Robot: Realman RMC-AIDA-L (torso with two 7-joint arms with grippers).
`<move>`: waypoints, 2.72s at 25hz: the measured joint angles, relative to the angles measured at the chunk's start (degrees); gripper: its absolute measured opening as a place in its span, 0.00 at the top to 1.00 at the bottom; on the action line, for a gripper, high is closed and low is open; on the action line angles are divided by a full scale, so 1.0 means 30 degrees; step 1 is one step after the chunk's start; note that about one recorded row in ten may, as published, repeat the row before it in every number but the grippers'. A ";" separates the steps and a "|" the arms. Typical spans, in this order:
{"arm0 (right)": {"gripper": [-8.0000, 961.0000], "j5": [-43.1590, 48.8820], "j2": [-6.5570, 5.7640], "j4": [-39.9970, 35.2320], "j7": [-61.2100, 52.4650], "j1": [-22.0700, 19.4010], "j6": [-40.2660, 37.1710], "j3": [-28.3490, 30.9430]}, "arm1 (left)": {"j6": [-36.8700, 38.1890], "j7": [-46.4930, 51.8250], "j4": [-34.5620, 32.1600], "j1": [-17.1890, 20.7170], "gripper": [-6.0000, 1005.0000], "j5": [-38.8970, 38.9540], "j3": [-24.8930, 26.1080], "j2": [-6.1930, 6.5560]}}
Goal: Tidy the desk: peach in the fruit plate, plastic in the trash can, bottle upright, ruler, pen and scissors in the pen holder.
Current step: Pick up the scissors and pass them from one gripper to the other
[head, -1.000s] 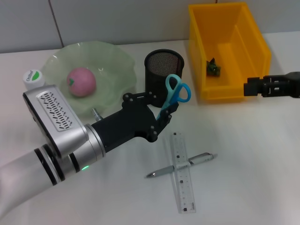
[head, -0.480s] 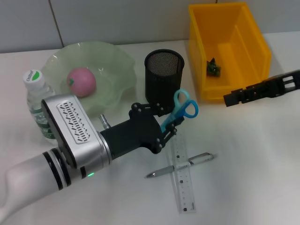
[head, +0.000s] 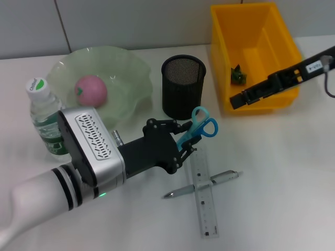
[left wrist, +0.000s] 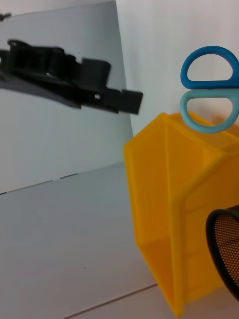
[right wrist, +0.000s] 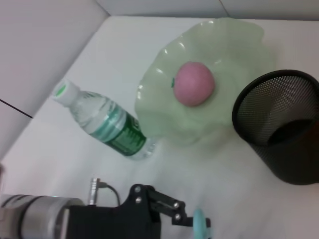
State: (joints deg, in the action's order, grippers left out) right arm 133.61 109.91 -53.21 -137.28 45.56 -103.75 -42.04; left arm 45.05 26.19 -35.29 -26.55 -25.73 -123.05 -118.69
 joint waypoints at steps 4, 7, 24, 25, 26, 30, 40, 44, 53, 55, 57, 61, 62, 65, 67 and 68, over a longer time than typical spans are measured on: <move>0.28 0.0283 0.0122 0.0142 -0.0453 0.0538 0.1149 -0.1284 | -0.0247 0.0059 -0.0885 0.0321 0.69 -0.0206 -0.0009 0.0061; 0.28 0.0351 0.0278 0.0425 -0.0551 0.0986 0.1676 -0.1747 | -0.1214 0.0154 -0.1825 0.0661 0.69 -0.0551 -0.0020 0.0092; 0.29 0.1058 0.0840 0.1840 -0.1270 0.2713 0.4109 -0.4112 | -0.3528 0.2102 -0.2089 -0.0111 0.69 -0.1240 0.0055 0.0048; 0.29 0.1098 0.0898 0.1879 -0.1271 0.2742 0.4245 -0.4223 | -0.3528 0.2202 -0.2089 -0.0122 0.69 -0.1240 0.0060 0.0047; 0.29 0.1117 0.0953 0.1923 -0.1270 0.2768 0.4391 -0.4354 | -0.3529 0.2272 -0.2089 -0.0135 0.69 -0.1239 0.0074 0.0048; 0.29 0.1139 0.1113 0.2358 -0.1244 0.2957 0.4971 -0.4671 | -0.3528 0.2410 -0.2100 -0.0157 0.69 -0.1235 0.0108 0.0043; 0.29 0.1140 0.1219 0.3217 -0.1100 0.3266 0.5818 -0.5161 | -0.3337 0.2701 -0.2108 -0.0236 0.68 -0.1234 0.0319 0.0041; 0.29 0.1140 0.1246 0.3225 -0.1083 0.3269 0.5860 -0.5174 | -0.3402 0.2925 -0.1958 -0.0352 0.68 -0.1235 0.0344 0.0043; 0.34 0.1136 0.1273 0.3200 -0.1046 0.3166 0.5897 -0.5176 | -0.3471 0.3048 -0.1728 -0.0457 0.68 -0.1235 0.0355 0.0022; 0.43 0.1135 0.1274 0.3192 -0.1026 0.3161 0.5902 -0.5176 | -0.3476 0.3070 -0.1705 -0.0466 0.68 -0.1235 0.0356 0.0016; 0.52 0.1135 0.1274 0.3178 -0.1014 0.3143 0.5904 -0.5175 | -0.3476 0.3075 -0.1682 -0.0467 0.68 -0.1232 0.0356 -0.0006; 0.57 0.1135 0.1274 0.3164 -0.1008 0.3124 0.5903 -0.5236 | -0.3476 0.3126 -0.1682 -0.0481 0.67 -0.1226 0.0356 -0.0015; 0.58 0.1135 0.1274 0.3162 -0.1007 0.3122 0.5903 -0.5280 | -0.3473 0.3196 -0.1682 -0.0501 0.67 -0.1223 0.0356 -0.0016; 0.62 0.1135 0.1276 0.3152 -0.1003 0.3122 0.5904 -0.5338 | -0.3463 0.3333 -0.1682 -0.0541 0.67 -0.1225 0.0355 -0.0005; 0.64 0.1134 0.1298 0.3147 -0.1001 0.3122 0.5904 -0.5353 | -0.3463 0.3346 -0.1682 -0.0550 0.67 -0.1228 0.0343 0.0001; 0.65 0.1135 0.1333 0.3147 -0.0981 0.3122 0.5930 -0.5366 | -0.3465 0.3347 -0.1681 -0.0552 0.67 -0.1229 0.0334 0.0003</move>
State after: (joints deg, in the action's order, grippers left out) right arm 137.02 113.91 -43.77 -140.22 54.93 -85.96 -58.14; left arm 34.65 36.23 -40.33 -28.21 -29.42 -122.05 -118.68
